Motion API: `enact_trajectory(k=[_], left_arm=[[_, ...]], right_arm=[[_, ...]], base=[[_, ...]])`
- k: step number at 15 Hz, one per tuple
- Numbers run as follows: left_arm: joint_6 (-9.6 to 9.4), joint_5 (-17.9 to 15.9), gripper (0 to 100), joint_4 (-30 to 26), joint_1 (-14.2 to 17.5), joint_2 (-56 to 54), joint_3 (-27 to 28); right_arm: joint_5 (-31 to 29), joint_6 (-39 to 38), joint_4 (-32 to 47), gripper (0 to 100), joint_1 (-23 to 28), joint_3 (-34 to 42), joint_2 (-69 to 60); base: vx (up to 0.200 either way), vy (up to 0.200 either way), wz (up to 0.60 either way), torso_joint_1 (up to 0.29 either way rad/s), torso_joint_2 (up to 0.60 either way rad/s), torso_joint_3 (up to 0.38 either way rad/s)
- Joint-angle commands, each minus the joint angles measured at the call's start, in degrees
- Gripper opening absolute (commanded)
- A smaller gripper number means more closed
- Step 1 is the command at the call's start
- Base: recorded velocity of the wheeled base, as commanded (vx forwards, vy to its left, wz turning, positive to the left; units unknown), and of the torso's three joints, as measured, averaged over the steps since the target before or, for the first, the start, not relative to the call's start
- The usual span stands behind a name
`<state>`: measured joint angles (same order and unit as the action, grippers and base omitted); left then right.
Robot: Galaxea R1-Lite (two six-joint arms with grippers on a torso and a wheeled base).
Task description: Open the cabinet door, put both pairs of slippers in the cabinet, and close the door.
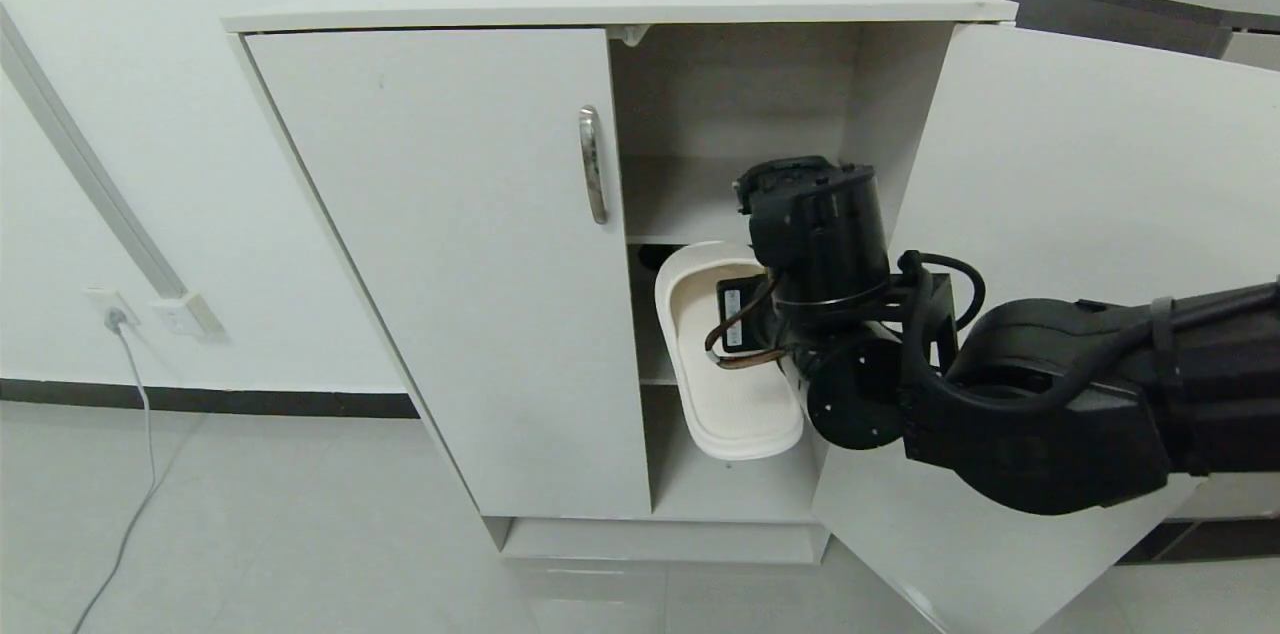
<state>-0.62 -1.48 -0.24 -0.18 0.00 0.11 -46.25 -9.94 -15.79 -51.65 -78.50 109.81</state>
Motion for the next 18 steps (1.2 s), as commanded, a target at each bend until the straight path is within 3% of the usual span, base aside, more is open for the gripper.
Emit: enact_trajectory(k=[1, 12, 18], left_arm=[[0.01, 0.0, 0, 0.0, 0.0, 0.0, 0.0], [0.01, 0.0, 0, 0.0, 0.0, 0.0, 0.0], [0.01, 0.0, 0, 0.0, 0.0, 0.0, 0.1]], right_arm=[[0.0, 0.0, 1.5, 0, 0.1, -3.1, 0.1], [0.0, 1.0, 1.8, 0, 0.9, -6.2, 2.2], [-0.1, 1.0, 1.5, 0, 0.9, -6.0, 1.8]], base=[[0.0, 0.0, 0.0, 0.0, 0.0, 0.0], [0.0, 0.0, 0.0, 0.0, 0.0, 0.0], [0.2, 0.0, 0.0, 0.002, 0.0, 0.002]])
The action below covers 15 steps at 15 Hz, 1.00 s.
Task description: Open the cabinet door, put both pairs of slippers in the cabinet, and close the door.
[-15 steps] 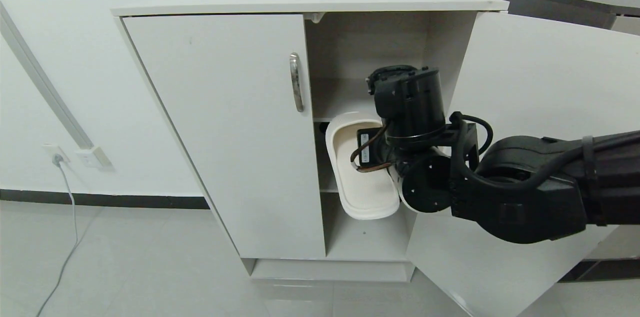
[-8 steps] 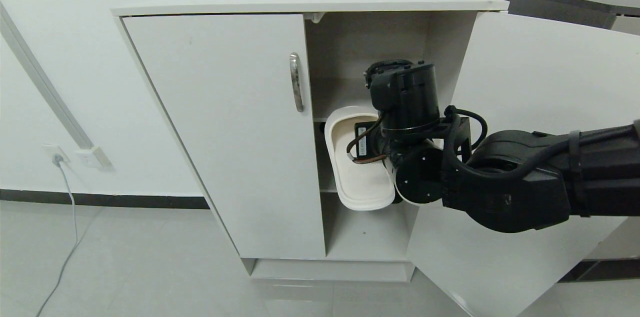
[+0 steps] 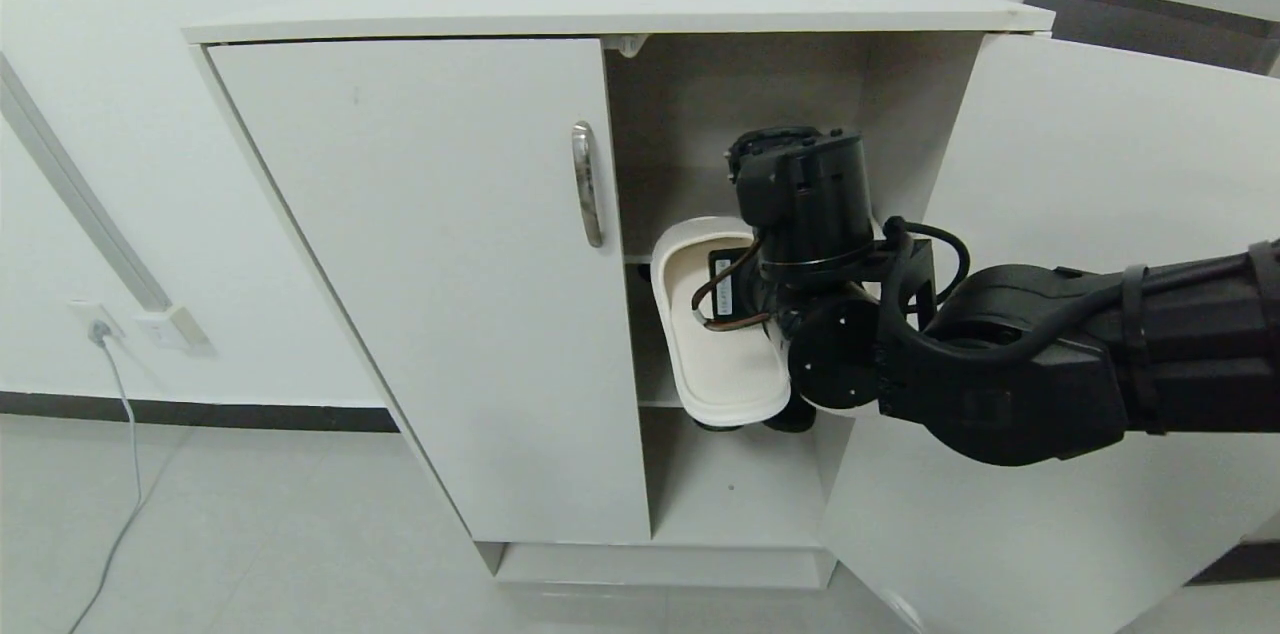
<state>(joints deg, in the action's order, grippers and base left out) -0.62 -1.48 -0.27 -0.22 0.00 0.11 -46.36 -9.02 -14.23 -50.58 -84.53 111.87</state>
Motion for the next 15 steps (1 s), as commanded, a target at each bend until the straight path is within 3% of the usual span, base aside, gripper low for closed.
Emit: enact_trajectory(k=[1, 5, 12, 15], left_arm=[[0.01, 0.0, 0, 0.0, 0.0, 0.0, 0.0], [0.01, 0.0, 0, 0.0, 0.0, 0.0, 0.0], [0.18, 0.2, 0, 0.0, 0.0, 0.0, 0.0], [0.18, 0.3, 0, 0.0, 0.0, 0.0, 0.0]], right_arm=[[0.0, 0.0, 0.0, 0, -0.1, 0.2, -0.2], [0.0, -0.4, 0.0, 0, 0.0, 0.7, 0.1], [0.1, -0.6, 0.0, 0, 2.5, -0.6, 3.1], [0.1, -0.6, 0.1, 0, 4.3, -5.4, 7.4]], base=[[0.2, 0.0, 0.0, 0.002, 0.0, 0.007], [0.2, 0.0, 0.0, 0.005, 0.0, 0.001], [0.0, 0.0, 0.0, 0.0, 0.0, 0.0], [0.0, 0.0, 0.0, 0.0, 0.0, 0.0]])
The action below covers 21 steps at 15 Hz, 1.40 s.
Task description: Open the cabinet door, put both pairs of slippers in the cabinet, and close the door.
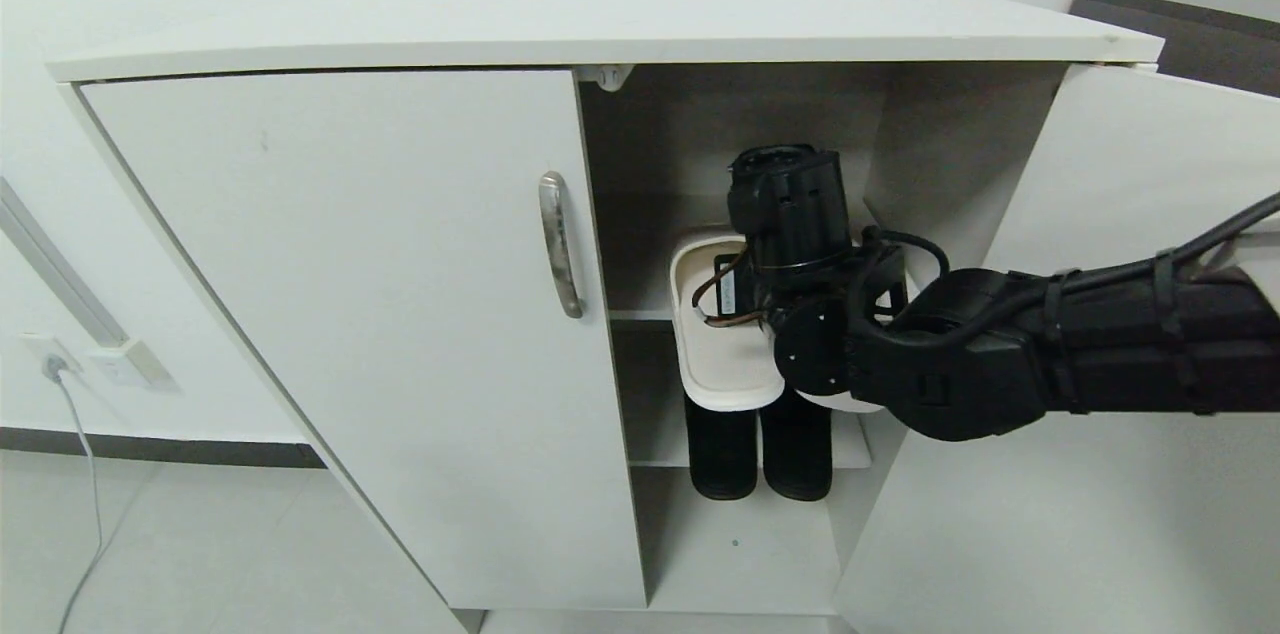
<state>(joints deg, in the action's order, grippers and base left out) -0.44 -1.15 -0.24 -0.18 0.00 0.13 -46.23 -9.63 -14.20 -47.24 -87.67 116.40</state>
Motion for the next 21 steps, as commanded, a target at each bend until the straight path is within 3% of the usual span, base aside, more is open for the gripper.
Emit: enact_trajectory(k=[1, 10, 19, 20, 21], left_arm=[[0.0, -0.1, 0, 0.0, 0.0, 0.0, 0.0], [0.0, 0.1, 0, 0.0, 0.0, 0.0, 0.0], [0.09, 1.5, 0, 0.0, 0.0, 0.0, 0.0], [0.09, 1.5, 0, 0.0, 0.0, 0.0, 0.0], [0.26, 1.5, 0, 0.0, 0.0, 0.0, 0.0]], right_arm=[[0.0, 0.1, 0.2, 0, 1.6, -4.4, 4.1], [0.5, 0.1, 10.0, 0, 5.8, -25.5, 11.5], [1.8, 0.1, 12.7, 0, 6.5, -26.8, 12.1], [1.8, 0.1, 12.7, 100, 6.5, -26.8, 12.1], [1.8, 0.1, 12.7, 100, 6.5, -26.8, 12.1]], base=[[0.0, 0.0, 0.0, 0.0, 0.0, 0.0], [0.0, 0.0, 0.0, 0.0, 0.0, 0.0], [0.0, 0.0, 0.0, 0.0, 0.0, 0.0], [0.0, 0.0, 0.0, 0.0, 0.0, 0.0], [0.0, 0.0, 0.0, 0.0, 0.0, 0.0]])
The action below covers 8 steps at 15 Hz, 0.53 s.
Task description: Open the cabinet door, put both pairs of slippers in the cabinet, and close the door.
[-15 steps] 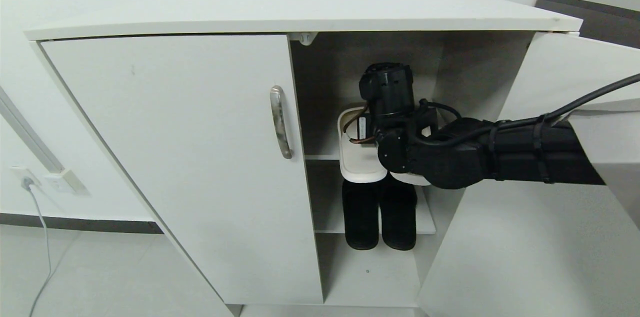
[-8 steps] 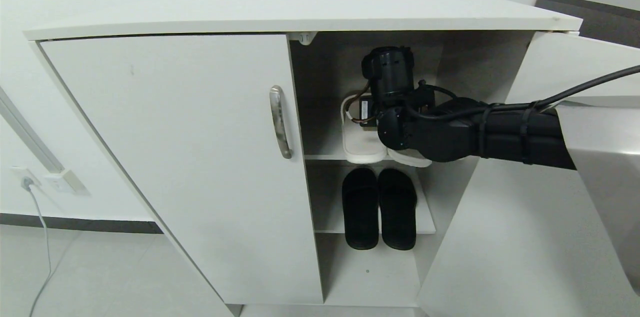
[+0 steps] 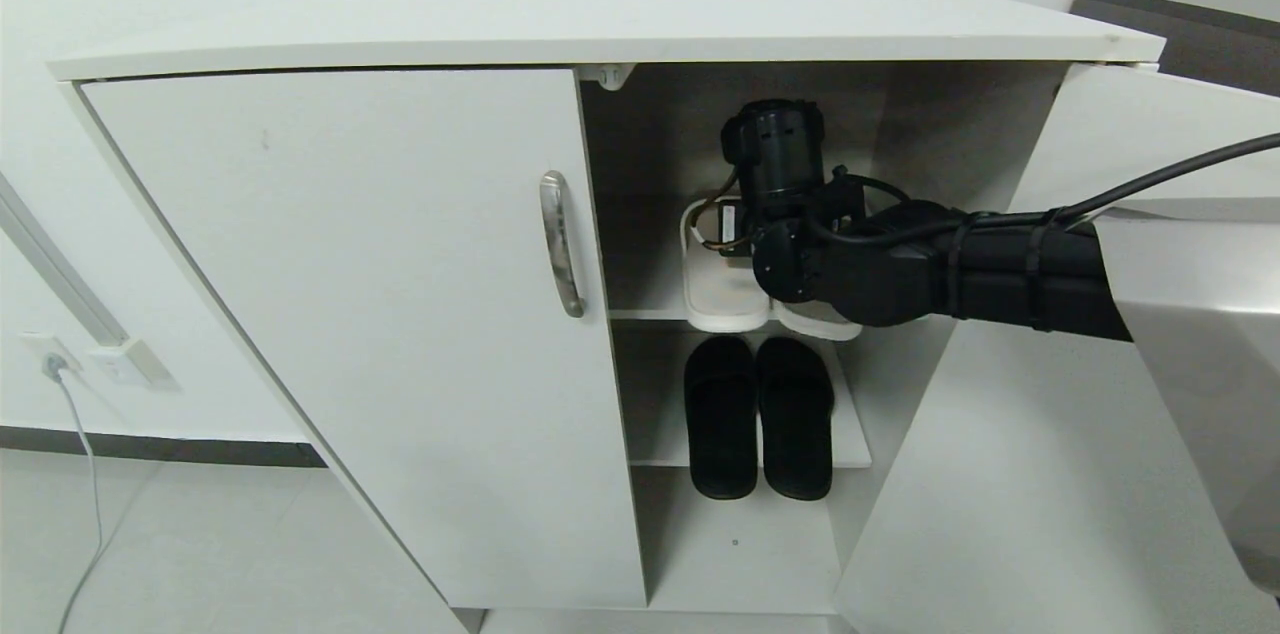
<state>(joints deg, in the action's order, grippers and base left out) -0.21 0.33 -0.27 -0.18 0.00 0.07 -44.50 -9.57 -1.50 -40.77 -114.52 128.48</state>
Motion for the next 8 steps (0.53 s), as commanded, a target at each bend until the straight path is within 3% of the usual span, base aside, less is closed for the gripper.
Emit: enact_trajectory(k=[1, 8], left_arm=[[0.03, 0.1, 0, 0.0, 0.0, 0.0, 0.0], [0.21, 0.1, 0, 0.0, 0.0, 0.0, 0.0]], right_arm=[[0.0, 0.0, 0.0, 100, 0.0, 0.3, 0.0], [-0.5, -0.8, -0.4, 100, -3.4, 12.1, -9.0]], base=[[0.0, 0.0, 0.0, 0.0, 0.0, 0.0], [0.0, 0.0, 0.0, 0.0, 0.0, 0.0]])
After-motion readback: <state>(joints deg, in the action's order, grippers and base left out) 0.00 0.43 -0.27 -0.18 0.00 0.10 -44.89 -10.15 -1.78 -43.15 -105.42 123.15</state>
